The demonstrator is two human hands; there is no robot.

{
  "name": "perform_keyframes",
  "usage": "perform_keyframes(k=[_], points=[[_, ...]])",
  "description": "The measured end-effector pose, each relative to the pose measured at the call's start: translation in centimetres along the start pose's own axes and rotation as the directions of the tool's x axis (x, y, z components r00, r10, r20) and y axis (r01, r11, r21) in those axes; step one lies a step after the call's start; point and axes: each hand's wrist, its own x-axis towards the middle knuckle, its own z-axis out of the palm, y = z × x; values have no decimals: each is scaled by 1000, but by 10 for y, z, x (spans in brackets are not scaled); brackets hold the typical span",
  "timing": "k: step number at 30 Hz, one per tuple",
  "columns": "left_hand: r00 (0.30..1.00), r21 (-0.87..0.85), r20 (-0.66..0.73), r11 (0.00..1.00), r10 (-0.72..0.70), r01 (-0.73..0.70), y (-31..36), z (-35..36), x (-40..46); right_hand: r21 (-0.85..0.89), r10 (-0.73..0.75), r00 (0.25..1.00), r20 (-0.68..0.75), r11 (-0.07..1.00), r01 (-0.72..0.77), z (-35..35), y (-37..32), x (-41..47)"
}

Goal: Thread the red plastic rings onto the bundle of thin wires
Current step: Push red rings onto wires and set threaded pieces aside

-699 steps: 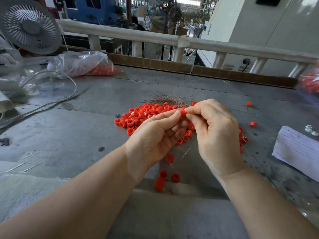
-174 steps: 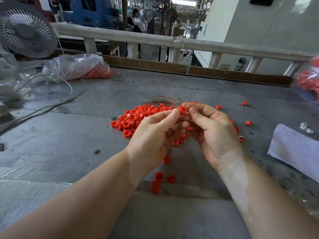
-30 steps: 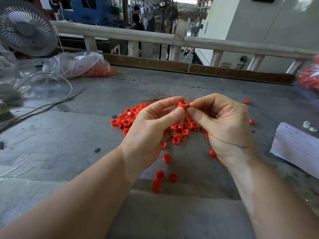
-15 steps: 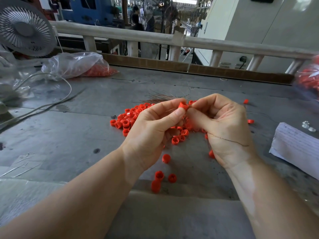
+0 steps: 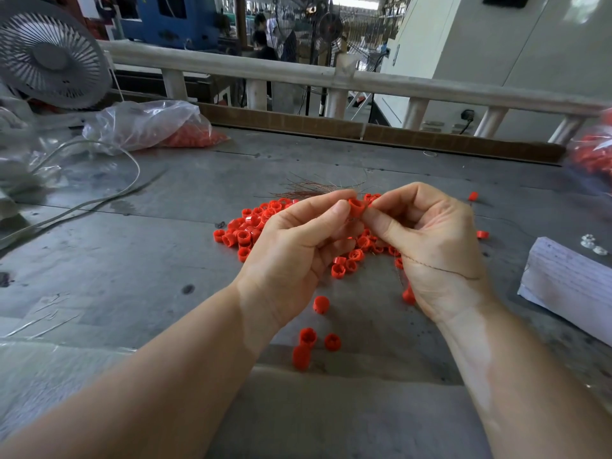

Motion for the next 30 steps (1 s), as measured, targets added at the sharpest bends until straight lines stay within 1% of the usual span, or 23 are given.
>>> perform_keyframes(k=[4, 8, 14, 18, 22, 25, 28, 30], points=[[999, -30, -29, 999, 24, -25, 0, 1, 2, -3, 2, 1000, 8, 1000, -2, 0, 1, 0], [998, -25, -56, 999, 31, -33, -1, 1, 3, 2, 3, 1000, 22, 1000, -3, 1, 2, 0], [999, -104, -8, 993, -52, 51, 2, -1, 3, 25, -6, 1000, 19, 1000, 5, 0, 1, 1], [998, -91, -7, 994, -61, 60, 2, -1, 3, 19, -6, 1000, 17, 1000, 6, 0, 0, 0], [999, -86, -7, 995, -46, 45, 1, -2, 3, -31, 11, 1000, 7, 999, -11, 1, -1, 0], [1000, -63, 9, 998, -16, 16, -1, -2, 2, -134, -3, 1000, 25, 991, 6, 0, 0, 0], [1000, -28, -4, 999, 26, -26, -2, -3, 3, -239, -30, 995, 92, 970, 51, -1, 2, 1], [999, -8, -27, 999, 36, -37, -3, -5, 4, -234, -37, 986, 160, 969, 74, -1, 3, 1]])
